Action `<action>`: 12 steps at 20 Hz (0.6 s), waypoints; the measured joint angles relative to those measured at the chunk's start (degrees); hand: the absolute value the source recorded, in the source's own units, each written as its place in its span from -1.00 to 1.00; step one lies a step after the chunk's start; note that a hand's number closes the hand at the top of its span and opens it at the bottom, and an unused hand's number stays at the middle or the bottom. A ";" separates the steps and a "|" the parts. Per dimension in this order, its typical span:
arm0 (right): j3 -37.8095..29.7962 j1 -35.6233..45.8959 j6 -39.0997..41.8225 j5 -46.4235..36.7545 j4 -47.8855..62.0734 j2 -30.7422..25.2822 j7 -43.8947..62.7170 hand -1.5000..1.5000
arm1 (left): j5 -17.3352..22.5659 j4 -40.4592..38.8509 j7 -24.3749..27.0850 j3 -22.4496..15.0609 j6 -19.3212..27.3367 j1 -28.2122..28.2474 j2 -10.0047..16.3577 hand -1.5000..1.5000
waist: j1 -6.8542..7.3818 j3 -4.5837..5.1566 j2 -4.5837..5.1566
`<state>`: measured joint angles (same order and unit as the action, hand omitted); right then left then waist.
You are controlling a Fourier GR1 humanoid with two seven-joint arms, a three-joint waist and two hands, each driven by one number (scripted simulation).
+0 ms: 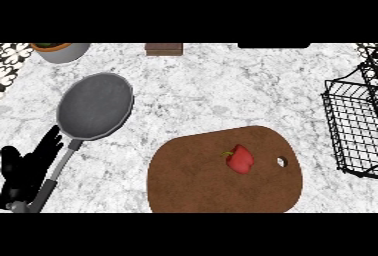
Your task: Pick the squash from the cutting board and place it in the tiered basket
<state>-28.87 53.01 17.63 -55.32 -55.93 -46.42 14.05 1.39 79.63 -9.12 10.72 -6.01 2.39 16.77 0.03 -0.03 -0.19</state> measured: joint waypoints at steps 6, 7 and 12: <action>-12.32 0.23 5.56 8.63 0.56 -5.51 4.69 -1.00 | 0.17 0.37 0.17 0.58 0.20 0.92 -0.15 0.00 | -1.18 -0.03 -0.33; -14.53 0.02 6.35 10.45 0.12 -5.68 5.36 -1.00 | 0.16 0.21 0.52 0.66 0.17 1.17 -0.18 0.00 | -1.38 -0.02 -0.40; -27.46 -4.53 10.80 19.86 0.88 -9.14 3.27 -1.00 | 0.18 0.92 0.78 1.08 0.61 2.31 -0.54 0.00 | -2.24 -0.11 -0.54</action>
<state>-56.34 48.48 28.43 -35.46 -55.05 -55.56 17.32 1.57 80.55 -8.34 11.80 -5.40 4.70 16.23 -2.22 -0.14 -0.72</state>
